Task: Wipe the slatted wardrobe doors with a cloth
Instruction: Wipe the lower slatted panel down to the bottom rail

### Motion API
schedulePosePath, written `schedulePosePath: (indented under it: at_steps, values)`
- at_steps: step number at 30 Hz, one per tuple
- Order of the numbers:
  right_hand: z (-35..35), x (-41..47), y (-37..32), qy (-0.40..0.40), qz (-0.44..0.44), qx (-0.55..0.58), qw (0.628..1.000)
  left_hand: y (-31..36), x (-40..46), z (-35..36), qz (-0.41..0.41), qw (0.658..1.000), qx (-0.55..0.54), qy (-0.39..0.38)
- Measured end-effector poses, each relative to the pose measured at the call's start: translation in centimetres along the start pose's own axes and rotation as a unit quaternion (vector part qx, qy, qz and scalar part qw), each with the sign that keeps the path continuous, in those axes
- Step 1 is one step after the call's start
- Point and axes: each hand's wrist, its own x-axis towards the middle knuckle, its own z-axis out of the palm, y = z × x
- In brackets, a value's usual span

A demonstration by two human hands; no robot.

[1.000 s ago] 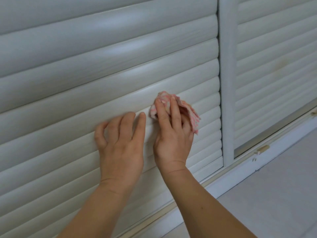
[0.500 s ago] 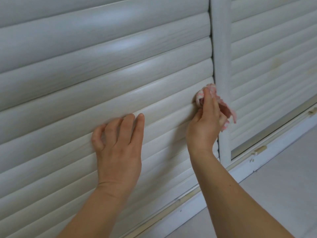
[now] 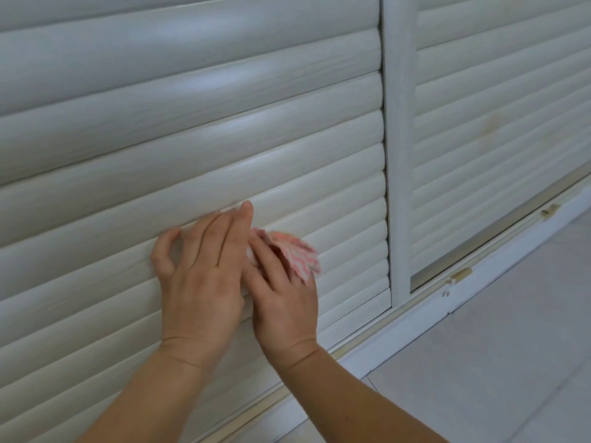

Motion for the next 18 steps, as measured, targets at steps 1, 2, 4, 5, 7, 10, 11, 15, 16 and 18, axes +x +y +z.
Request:
schedulePosePath:
  at_steps: [1, 2, 4, 5, 7, 10, 11, 15, 16, 18]
  values:
    - [-0.2, 0.1, 0.5, 0.001, -0.005, 0.000, 1.000, 0.0, -0.2, 0.0, 0.003, 1.000, 0.007, -0.002]
    - [-0.3, 0.4, 1.2, 0.008, 0.004, 0.001, 1.000, 0.0, -0.3, 0.1, 0.009, 1.000, 0.015, -0.002]
    - [-0.9, 0.9, 2.5, 0.024, 0.056, 0.004, 0.998, 0.0, -0.9, 0.4, 0.027, 0.999, 0.028, -0.001]
    - [-1.1, 1.2, 3.2, 0.032, 0.085, 0.005, 0.996, 0.0, -1.2, 0.5, 0.033, 0.999, 0.032, 0.001]
    - [-1.5, 1.8, 3.9, 0.039, 0.144, 0.002, 0.989, 0.3, -1.7, 0.6, 0.034, 0.999, 0.036, -0.003]
    - [-2.1, 2.6, 5.2, 0.052, 0.228, 0.001, 0.972, 0.5, -2.2, 0.8, 0.038, 0.998, 0.027, -0.029]
    - [-2.5, 3.0, 5.7, 0.060, 0.247, 0.000, 0.967, 0.6, -2.3, 1.0, 0.041, 0.998, 0.029, -0.038]
    - [-4.0, 3.7, 8.7, 0.072, 0.345, -0.005, 0.936, 0.3, -2.7, 1.3, 0.045, 0.997, 0.027, -0.052]
    - [-4.1, 3.7, 9.3, 0.076, 0.372, 0.006, 0.925, 0.3, -2.8, 1.3, 0.046, 0.997, 0.026, -0.053]
    - [-4.1, 4.1, 9.6, 0.098, 0.435, 0.048, 0.894, 0.1, -2.8, 1.2, 0.050, 0.997, 0.028, -0.054]
